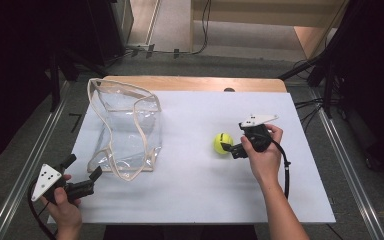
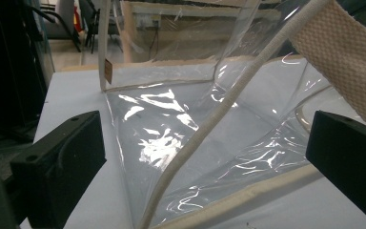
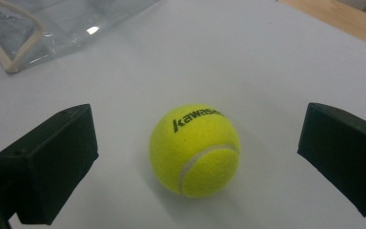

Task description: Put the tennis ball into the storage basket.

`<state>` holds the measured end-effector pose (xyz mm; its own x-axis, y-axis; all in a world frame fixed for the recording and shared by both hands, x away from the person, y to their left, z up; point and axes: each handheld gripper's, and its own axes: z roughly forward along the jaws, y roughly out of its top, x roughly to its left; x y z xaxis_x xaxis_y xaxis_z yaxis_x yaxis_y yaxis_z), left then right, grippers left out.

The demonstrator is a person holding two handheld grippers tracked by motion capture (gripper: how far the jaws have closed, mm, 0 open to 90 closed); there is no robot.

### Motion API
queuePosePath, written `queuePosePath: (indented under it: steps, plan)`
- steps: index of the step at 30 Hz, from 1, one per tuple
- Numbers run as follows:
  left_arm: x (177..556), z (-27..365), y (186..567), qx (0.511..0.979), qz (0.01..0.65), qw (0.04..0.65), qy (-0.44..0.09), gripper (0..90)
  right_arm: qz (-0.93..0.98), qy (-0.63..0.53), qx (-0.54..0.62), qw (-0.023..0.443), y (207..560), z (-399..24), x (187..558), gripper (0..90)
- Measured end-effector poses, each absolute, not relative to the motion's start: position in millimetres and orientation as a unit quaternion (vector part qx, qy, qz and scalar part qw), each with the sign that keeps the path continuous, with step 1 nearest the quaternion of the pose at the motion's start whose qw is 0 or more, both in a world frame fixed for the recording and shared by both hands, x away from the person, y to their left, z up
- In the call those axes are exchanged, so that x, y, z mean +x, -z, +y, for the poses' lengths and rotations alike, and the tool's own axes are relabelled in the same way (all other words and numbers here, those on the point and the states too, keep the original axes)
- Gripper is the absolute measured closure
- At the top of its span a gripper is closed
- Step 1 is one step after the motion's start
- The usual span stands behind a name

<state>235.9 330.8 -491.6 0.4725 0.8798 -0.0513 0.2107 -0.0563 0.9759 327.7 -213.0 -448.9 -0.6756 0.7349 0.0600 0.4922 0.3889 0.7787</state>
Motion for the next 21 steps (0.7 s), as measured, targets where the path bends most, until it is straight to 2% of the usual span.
queuePosePath:
  steps: [21]
  plan:
    - [236.0,331.4,491.5,0.659,0.413,0.55,-0.304,0.0,0.846,-0.355,0.382,0.108,466.6,-200.1,349.0,0.0]
